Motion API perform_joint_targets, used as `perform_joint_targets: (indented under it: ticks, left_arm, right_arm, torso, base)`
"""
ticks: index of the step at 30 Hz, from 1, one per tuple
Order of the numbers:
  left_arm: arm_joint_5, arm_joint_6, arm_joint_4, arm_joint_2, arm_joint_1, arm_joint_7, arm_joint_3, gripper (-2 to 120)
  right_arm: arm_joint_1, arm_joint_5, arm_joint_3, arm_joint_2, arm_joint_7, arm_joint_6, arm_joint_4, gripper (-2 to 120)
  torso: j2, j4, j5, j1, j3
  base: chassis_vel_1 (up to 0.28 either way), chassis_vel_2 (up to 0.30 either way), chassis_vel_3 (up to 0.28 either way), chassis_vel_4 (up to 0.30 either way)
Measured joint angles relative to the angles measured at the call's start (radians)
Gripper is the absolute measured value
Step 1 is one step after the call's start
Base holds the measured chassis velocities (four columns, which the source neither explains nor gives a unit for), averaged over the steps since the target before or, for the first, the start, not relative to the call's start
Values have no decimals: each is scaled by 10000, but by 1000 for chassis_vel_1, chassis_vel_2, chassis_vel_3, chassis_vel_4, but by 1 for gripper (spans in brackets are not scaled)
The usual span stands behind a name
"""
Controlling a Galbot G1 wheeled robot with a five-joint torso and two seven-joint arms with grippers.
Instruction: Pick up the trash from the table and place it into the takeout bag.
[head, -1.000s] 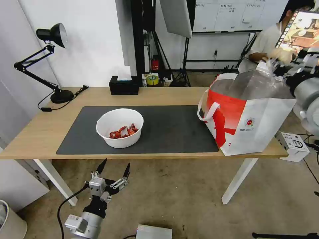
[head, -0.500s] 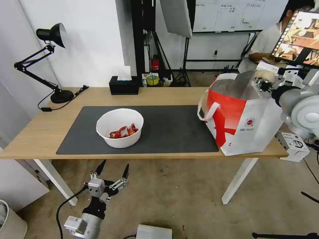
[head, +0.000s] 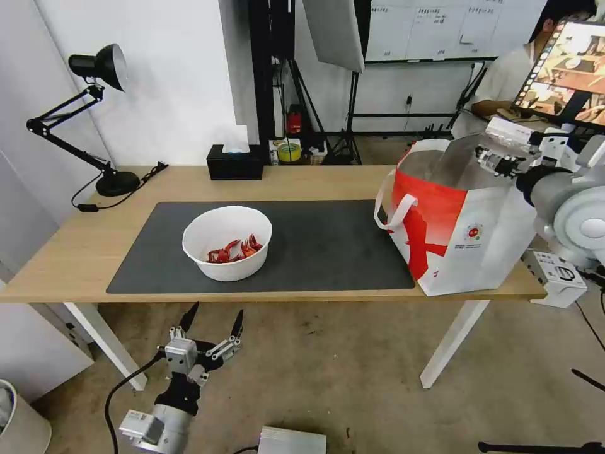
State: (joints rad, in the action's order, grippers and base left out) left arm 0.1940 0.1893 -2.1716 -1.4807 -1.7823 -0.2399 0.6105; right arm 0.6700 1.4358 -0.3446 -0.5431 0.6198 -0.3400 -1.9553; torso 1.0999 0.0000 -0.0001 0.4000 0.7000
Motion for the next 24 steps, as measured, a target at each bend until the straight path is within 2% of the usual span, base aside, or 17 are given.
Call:
perform_joint_targets:
  ticks: [6,12,15,21,22,24]
  left_arm:
    - [1,5,-125,-55,-98,2,98,100]
    - [-18,27,-146,-123,-139,2,137,100]
    - [-155,55,-150,-224,-214,2,138,100]
    - [-320,76,-68,-306,-256,56,108,100]
    - [-337,58,-1,-319,-147,102,166,100]
    - [-343,25,44,-317,-64,133,196,100]
  right_arm:
    - [1055,-840,-568,-278,-1082,1286,-709,100]
    - [1711,-1791,-677,-676,-1884,2258,-1317,100]
    - [2367,-2875,-621,-1224,-2663,2809,-1981,100]
    - [3203,-4357,-279,-1870,-3335,3455,-2390,99]
    - [3598,-5128,-182,-2183,-3638,3683,-2453,96]
    - [3834,-5560,-153,-2381,-3828,3798,-2453,96]
  torso:
    - [1,-2,0,0,0]
    - [0,0,-1,-1,0]
    - [0,0,-1,-2,-1]
    - [1,1,0,-1,0]
    - [1,1,-1,-2,0]
    - [1,1,-2,-1,-1]
  base:
    - [0,0,0,0]
    - [0,0,0,0]
    - [0,0,0,0]
    - [0,0,0,0]
    - [0,0,0,0]
    - [0,0,0,0]
